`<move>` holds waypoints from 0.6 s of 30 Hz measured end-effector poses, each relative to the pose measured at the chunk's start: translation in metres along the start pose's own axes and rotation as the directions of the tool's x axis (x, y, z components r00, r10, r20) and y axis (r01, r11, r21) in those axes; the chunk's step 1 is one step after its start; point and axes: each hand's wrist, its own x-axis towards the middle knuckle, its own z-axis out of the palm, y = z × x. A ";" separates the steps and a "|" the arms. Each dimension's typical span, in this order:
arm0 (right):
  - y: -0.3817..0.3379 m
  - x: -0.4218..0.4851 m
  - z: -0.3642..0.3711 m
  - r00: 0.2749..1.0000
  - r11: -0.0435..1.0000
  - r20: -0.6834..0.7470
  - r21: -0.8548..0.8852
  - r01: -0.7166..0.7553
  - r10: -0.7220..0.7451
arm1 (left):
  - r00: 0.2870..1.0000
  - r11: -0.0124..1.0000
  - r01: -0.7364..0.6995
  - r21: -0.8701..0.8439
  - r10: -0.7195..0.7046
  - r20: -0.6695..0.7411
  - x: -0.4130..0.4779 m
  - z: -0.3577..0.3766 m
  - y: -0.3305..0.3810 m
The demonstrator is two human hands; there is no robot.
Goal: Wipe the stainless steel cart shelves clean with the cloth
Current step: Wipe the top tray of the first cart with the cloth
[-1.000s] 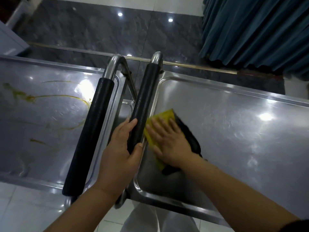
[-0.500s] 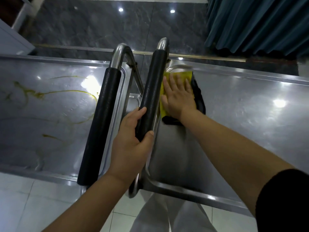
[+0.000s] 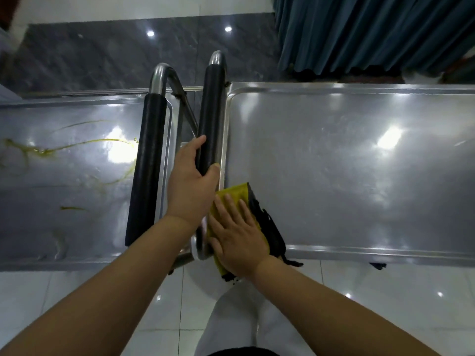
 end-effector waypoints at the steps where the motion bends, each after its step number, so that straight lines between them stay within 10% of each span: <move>1: -0.001 -0.007 0.000 1.000 1.000 -0.006 -0.020 0.020 -0.020 | 1.000 1.000 -0.005 0.006 0.005 0.001 -0.001 0.000 0.001; 18: 0.130 -0.169 -0.019 0.987 0.946 -0.129 -0.296 -0.132 0.097 | 1.000 0.996 -0.006 0.091 0.004 0.014 -0.014 -0.002 0.009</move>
